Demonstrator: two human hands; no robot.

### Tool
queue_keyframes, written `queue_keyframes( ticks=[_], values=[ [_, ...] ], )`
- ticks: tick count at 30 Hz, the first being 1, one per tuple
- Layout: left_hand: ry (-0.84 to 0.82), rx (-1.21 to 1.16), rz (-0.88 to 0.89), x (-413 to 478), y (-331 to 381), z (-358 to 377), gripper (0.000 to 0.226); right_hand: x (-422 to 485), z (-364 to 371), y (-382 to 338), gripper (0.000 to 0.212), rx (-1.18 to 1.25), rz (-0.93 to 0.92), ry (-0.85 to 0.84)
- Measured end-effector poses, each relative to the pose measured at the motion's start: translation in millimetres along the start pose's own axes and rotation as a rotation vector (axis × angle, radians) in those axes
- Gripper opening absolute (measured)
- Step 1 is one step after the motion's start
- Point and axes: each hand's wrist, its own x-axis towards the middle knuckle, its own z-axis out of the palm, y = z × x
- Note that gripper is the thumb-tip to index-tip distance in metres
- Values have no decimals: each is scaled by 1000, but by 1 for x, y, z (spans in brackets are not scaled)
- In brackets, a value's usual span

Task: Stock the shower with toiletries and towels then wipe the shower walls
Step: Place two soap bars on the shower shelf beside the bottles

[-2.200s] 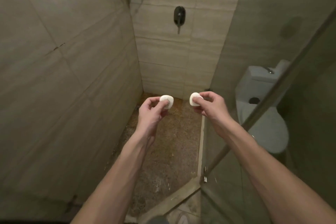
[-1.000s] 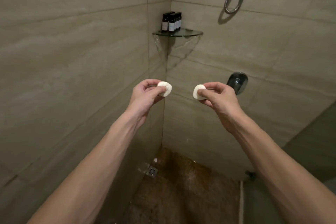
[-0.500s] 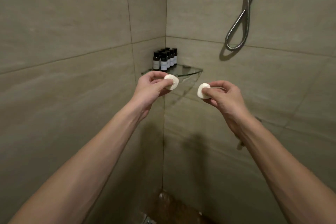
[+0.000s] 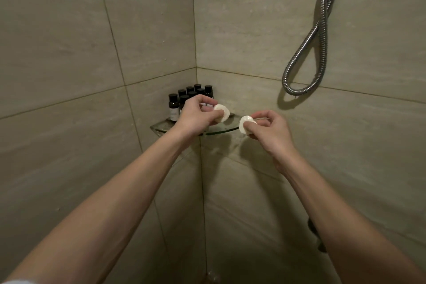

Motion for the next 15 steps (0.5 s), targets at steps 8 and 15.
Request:
queue_keyframes(
  ticks=[8,15],
  values=[
    [-5,302,91,31,-18,17,23,49,14,17,16,-172,-92,-43],
    [-162,656,194,58,-7,14,18,67,20,18,12,-302,-148,-51]
  ],
)
